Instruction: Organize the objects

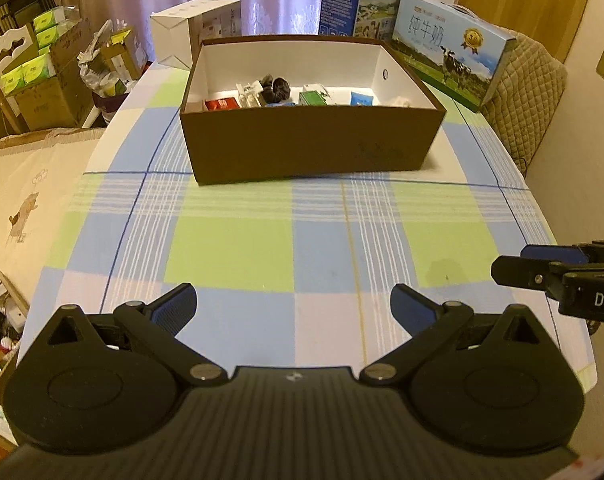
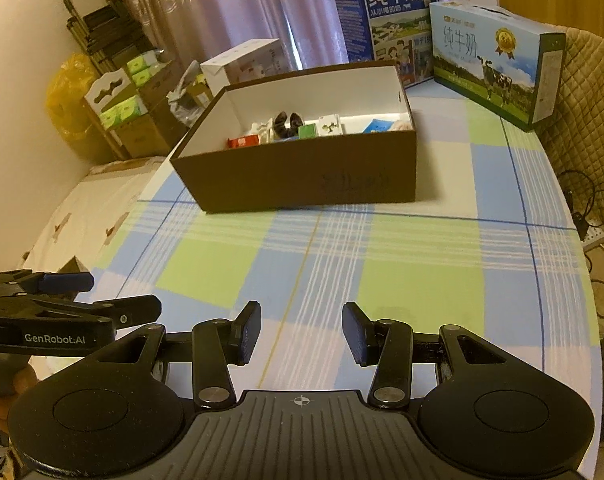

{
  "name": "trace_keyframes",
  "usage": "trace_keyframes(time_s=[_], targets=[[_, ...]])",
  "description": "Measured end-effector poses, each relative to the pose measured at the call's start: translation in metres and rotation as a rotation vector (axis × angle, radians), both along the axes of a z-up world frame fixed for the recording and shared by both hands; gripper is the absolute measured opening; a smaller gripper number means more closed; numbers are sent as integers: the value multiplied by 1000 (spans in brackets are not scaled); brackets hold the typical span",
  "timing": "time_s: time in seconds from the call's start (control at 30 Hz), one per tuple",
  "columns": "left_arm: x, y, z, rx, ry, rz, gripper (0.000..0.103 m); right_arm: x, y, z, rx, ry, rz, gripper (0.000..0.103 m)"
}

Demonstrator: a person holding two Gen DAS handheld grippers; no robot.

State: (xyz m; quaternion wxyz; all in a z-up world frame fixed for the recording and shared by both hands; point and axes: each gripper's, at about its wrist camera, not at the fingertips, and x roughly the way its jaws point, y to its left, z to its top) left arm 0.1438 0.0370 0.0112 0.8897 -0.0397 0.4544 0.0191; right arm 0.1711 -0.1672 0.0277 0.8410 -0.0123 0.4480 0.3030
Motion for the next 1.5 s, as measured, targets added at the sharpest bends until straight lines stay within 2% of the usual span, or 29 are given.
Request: trace_keyframes(time_s=[0.67,1.5], targets=[[-44,-11,0,0,10,36,102,-39,-10,-5,-10,7,39,43],[-45,-11,5,-3,1,35,102,-43,-7,-6,-10,10,37,43]])
